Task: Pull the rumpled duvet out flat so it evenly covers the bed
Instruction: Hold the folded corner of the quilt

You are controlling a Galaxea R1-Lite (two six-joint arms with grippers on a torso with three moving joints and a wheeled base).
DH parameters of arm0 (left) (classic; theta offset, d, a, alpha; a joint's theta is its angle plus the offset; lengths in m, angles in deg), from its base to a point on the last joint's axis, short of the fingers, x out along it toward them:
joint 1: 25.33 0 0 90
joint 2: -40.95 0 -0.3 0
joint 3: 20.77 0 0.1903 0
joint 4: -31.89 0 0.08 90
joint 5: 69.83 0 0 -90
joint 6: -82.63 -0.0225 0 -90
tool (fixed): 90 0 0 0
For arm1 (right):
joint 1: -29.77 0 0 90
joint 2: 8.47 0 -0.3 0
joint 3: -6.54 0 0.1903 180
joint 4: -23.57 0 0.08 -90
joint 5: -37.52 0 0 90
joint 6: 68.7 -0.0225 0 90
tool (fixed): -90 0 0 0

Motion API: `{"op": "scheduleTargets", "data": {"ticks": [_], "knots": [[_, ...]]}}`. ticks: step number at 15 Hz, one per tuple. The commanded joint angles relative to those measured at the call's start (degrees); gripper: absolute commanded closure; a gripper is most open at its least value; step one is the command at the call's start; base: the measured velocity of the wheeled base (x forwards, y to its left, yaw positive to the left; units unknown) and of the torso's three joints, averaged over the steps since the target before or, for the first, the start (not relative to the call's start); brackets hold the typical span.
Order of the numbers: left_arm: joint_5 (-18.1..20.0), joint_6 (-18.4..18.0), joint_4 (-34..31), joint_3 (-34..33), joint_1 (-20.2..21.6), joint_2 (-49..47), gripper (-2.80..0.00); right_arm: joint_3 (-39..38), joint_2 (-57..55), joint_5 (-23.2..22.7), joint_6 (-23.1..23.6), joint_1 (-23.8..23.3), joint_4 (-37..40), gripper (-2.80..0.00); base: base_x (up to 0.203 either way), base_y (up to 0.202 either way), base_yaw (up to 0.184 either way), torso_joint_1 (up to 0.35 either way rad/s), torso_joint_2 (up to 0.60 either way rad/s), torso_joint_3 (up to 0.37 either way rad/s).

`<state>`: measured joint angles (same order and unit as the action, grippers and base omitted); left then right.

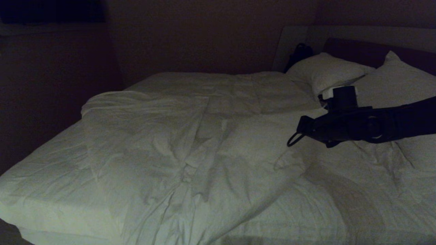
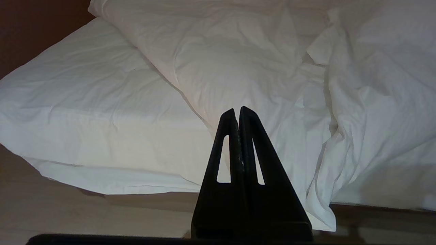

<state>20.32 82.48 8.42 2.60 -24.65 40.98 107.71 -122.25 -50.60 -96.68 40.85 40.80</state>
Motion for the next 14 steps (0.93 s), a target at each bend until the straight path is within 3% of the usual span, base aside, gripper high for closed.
{"op": "scheduleTargets", "data": {"ticks": [1, 14], "knots": [[0.0, 0.0, 0.0, 0.0, 0.0, 0.0, 0.0, 0.6, -2.0, -0.1, -0.3, 1.0, -0.2, 0.0, 0.0, 0.0, 0.0, 0.0, 0.0, 0.0], [0.0, 0.0, 0.0, 0.0, 0.0, 0.0, 0.0, 2.5, -8.7, 1.1, 2.8, 5.0, -2.9, 0.0, 0.0, 0.0, 0.0, 0.0, 0.0, 0.0]]}}
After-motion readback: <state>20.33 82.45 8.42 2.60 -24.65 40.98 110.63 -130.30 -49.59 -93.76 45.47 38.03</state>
